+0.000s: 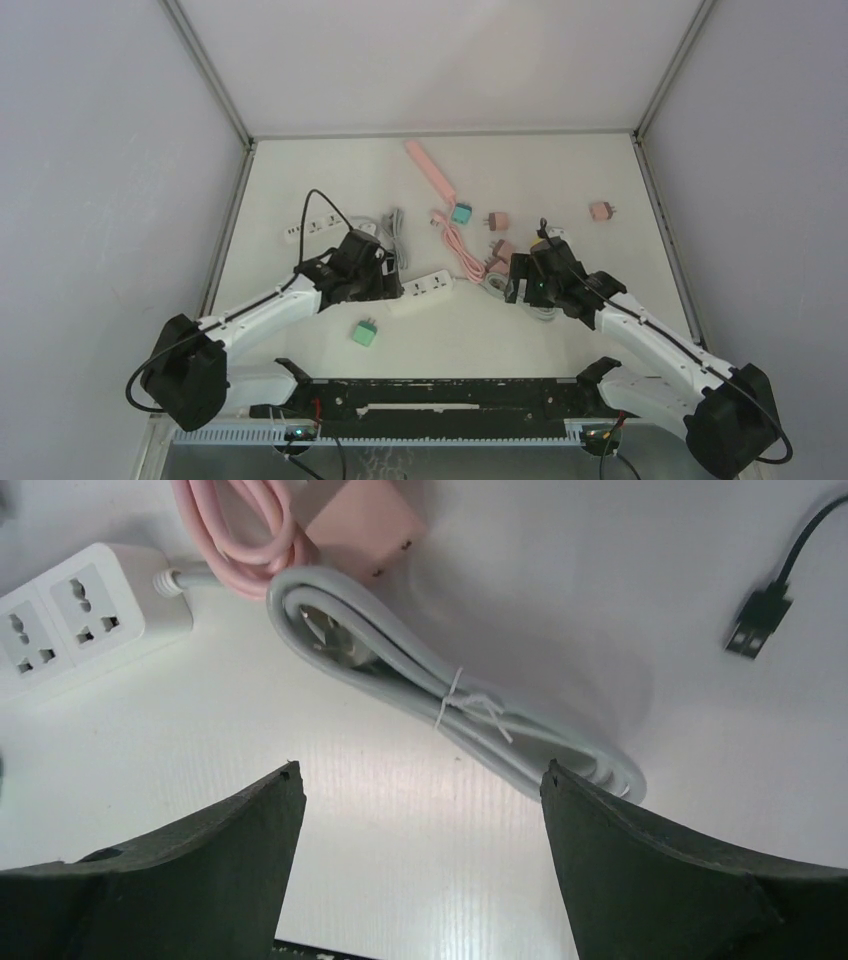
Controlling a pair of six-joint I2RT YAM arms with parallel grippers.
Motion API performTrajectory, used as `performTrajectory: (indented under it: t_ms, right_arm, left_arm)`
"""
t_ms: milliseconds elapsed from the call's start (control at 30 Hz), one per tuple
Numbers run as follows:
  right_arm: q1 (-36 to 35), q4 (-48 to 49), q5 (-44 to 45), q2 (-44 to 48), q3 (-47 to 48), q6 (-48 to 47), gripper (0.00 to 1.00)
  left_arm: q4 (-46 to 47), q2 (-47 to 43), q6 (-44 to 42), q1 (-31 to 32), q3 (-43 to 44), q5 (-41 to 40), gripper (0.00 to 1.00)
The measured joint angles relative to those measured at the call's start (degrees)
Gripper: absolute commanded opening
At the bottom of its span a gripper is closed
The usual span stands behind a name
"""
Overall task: Insert the plug
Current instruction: Move the socket to the center of the board.
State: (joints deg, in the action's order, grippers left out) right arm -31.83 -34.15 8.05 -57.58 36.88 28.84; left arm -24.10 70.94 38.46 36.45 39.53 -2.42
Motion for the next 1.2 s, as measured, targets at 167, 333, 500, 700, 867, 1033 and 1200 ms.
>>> performTrajectory:
  t_ms: [167, 333, 500, 700, 867, 1033, 1200]
  right_arm:
    - [0.81, -0.04, -2.56, 2.69, -3.26, 3.87, 0.94]
    - [2.14, 1.44, -5.35, 2.6, -6.75, 6.71, 0.93]
    - [4.33, 3.28, -7.98, 1.25, -8.13, 8.04, 0.93]
    - [7.23, 6.05, -9.7, -0.76, -8.46, 8.28, 0.92]
    - [9.31, 9.49, -10.99, -4.79, -8.24, 8.13, 0.88]
    - [10.16, 11.56, -11.17, -10.99, -4.83, 7.02, 0.87]
    - [10.99, 13.2, -10.58, -18.84, 0.98, 4.22, 0.86]
  left_arm:
    - [-3.5, 0.59, -8.57, 1.29, 5.29, -4.24, 0.85]
    - [-3.78, 8.04, -17.05, 4.79, 12.79, -6.03, 0.86]
    - [-4.11, 18.38, -24.2, 6.73, 19.56, -4.94, 0.89]
    - [-6.32, 25.66, -29.11, 7.87, 23.63, -3.43, 0.88]
    - [-7.21, 25.73, -30.1, 9.2, 23.52, -1.7, 0.79]
    - [-6.67, 25.49, -29.92, 9.79, 22.05, 0.11, 0.68]
    - [-6.27, 23.37, -28.26, 9.73, 19.69, 1.05, 0.58]
